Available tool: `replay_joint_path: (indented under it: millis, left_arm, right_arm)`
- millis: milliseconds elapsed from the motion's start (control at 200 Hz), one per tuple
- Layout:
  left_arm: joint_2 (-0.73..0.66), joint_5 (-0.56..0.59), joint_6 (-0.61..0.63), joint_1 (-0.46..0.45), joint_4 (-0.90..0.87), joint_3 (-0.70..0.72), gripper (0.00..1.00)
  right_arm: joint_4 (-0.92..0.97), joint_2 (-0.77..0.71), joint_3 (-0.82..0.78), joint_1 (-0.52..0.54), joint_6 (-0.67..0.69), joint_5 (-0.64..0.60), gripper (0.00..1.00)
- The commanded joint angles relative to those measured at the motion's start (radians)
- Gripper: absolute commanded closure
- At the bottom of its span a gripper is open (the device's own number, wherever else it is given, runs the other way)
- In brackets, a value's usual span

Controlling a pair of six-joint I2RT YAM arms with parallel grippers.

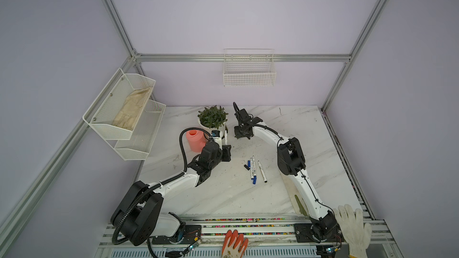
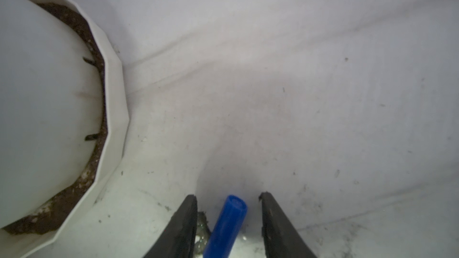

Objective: Insert pens into pen caps
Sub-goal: Pick up the pen cap from the top-center of the table.

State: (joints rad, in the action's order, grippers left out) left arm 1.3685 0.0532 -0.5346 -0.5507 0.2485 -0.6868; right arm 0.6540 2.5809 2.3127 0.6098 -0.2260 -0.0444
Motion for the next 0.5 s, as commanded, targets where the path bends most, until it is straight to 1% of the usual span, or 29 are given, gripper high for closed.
replay_joint_path:
  millis: [0, 50, 100, 165, 270, 335, 400, 495]
  left_arm:
    - [-0.005, -0.005, 0.012, 0.005, 0.022, 0.017, 1.0]
    - [-0.002, -0.01, 0.012, 0.005, 0.023, 0.014, 1.0]
    - [0.0, -0.017, 0.016, 0.003, 0.022, 0.009, 1.0]
    - [0.001, -0.026, 0.025, 0.005, 0.015, 0.003, 1.0]
    - [0.001, -0.05, 0.054, 0.005, 0.014, 0.003, 1.0]
    - [0.005, -0.076, 0.077, 0.005, 0.015, 0.0, 1.0]
    - [0.013, -0.121, 0.105, 0.006, 0.018, -0.003, 1.0]
    - [0.03, -0.182, 0.132, 0.005, 0.022, -0.012, 1.0]
  right_arm:
    - [0.085, 0.033, -0.018, 0.011, 0.016, -0.036, 0.61]
    - [0.091, 0.045, -0.003, 0.011, 0.017, -0.037, 0.67]
    - [0.1, 0.057, 0.013, 0.011, 0.017, -0.037, 0.74]
    - [0.104, 0.067, 0.031, 0.011, 0.011, -0.016, 0.83]
    - [0.087, 0.045, 0.03, 0.008, 0.02, -0.016, 0.91]
    - [0.06, 0.001, 0.009, -0.002, 0.033, -0.002, 0.96]
    - [-0.02, -0.091, -0.076, -0.015, 0.036, 0.038, 0.99]
    - [-0.223, -0.303, -0.304, -0.036, 0.029, 0.14, 1.0]
